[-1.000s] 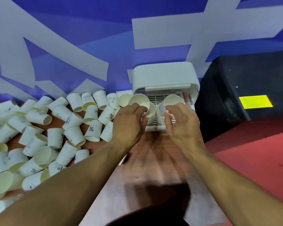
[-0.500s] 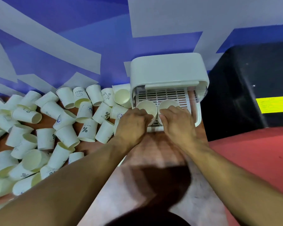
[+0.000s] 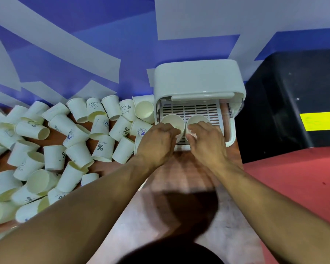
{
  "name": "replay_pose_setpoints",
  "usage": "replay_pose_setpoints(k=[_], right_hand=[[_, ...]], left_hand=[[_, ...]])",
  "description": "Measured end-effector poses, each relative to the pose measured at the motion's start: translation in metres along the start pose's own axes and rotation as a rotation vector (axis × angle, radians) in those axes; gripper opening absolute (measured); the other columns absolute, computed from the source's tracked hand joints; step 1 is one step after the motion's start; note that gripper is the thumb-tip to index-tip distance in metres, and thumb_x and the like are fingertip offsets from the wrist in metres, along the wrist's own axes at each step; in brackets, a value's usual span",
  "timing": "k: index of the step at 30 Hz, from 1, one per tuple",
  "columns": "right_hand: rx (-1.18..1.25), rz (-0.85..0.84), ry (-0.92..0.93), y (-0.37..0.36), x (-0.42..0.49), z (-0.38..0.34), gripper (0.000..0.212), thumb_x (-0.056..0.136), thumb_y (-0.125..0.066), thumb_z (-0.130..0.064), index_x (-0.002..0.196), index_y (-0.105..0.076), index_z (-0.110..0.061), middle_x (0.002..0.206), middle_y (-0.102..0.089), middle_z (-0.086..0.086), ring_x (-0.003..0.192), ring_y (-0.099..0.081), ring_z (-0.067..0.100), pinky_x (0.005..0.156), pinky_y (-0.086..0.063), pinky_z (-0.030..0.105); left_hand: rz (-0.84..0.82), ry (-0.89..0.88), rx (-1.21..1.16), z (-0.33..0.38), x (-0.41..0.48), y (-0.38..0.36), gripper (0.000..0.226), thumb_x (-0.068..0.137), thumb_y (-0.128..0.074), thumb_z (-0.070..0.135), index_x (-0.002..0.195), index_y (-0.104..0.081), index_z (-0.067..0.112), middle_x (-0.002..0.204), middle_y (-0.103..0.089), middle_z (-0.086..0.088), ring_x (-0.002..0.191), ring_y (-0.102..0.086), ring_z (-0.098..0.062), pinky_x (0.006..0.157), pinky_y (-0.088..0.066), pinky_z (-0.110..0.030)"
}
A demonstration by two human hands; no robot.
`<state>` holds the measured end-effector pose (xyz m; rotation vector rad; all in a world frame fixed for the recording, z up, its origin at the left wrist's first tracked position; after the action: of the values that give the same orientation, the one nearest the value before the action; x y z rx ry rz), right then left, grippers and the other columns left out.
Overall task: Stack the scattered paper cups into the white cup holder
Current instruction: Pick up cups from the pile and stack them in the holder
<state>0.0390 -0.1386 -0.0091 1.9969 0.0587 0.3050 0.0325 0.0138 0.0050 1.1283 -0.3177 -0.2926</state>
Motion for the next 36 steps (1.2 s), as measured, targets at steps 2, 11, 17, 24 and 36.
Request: replay_pose_setpoints(k=[2, 11, 17, 24, 36], right_hand=[[0.042, 0.056, 0.014, 0.010, -0.003, -0.007, 0.025, 0.078, -0.070, -0.011, 0.101, -0.065, -0.008, 0.097, -0.063, 0.008, 0.084, -0.059, 0.030, 0.071, -0.049, 0.038], [0.109, 0.090, 0.059, 0.025, -0.044, -0.054, 0.030, 0.075, -0.068, -0.011, 0.104, -0.060, -0.010, 0.096, -0.057, 0.006, 0.085, -0.053, 0.028, 0.069, -0.047, 0.038], [0.111, -0.038, 0.154, 0.004, -0.065, -0.097, 0.033, 0.076, -0.069, -0.012, 0.108, -0.062, -0.009, 0.099, -0.060, 0.006, 0.090, -0.059, 0.029, 0.068, -0.050, 0.036], [0.063, -0.333, 0.205, -0.053, -0.069, -0.147, 0.044, 0.075, -0.071, -0.018, 0.117, -0.061, -0.012, 0.107, -0.060, 0.008, 0.094, -0.058, 0.031, 0.071, -0.050, 0.037], [-0.168, -0.647, 0.279, -0.131, -0.055, -0.188, 0.059, 0.083, -0.064, -0.018, 0.137, -0.042, -0.020, 0.132, -0.047, 0.001, 0.112, -0.046, 0.028, 0.086, -0.048, 0.040]], left_hand=[[0.026, 0.004, -0.034, 0.000, -0.008, 0.005, 0.029, 0.085, -0.062, 0.013, 0.114, -0.068, 0.013, 0.105, -0.065, -0.005, 0.096, -0.057, -0.029, 0.076, -0.046, -0.032], [0.200, 0.263, -0.086, -0.023, -0.089, 0.023, 0.031, 0.083, -0.065, 0.019, 0.113, -0.068, 0.018, 0.108, -0.062, -0.003, 0.099, -0.056, -0.024, 0.078, -0.048, -0.033], [0.160, 0.495, -0.072, -0.054, -0.152, 0.028, 0.030, 0.084, -0.067, 0.021, 0.114, -0.067, 0.019, 0.111, -0.061, -0.003, 0.100, -0.057, -0.027, 0.075, -0.047, -0.033], [0.056, 0.616, 0.004, -0.098, -0.201, 0.037, 0.025, 0.080, -0.067, 0.023, 0.104, -0.069, 0.018, 0.107, -0.063, -0.004, 0.091, -0.059, -0.027, 0.068, -0.048, -0.032], [-0.331, 0.701, 0.044, -0.184, -0.218, 0.019, 0.061, 0.077, -0.066, 0.016, 0.132, -0.050, 0.038, 0.138, -0.047, 0.007, 0.108, -0.057, -0.026, 0.078, -0.055, -0.043]])
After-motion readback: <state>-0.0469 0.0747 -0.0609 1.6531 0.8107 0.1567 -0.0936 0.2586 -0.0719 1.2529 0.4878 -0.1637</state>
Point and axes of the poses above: each hand's wrist, its own x-axis towards the middle knuckle, its own y-axis out of the back of the hand, z = x × y, the point moved 4 cm from there along x, towards the middle knuckle
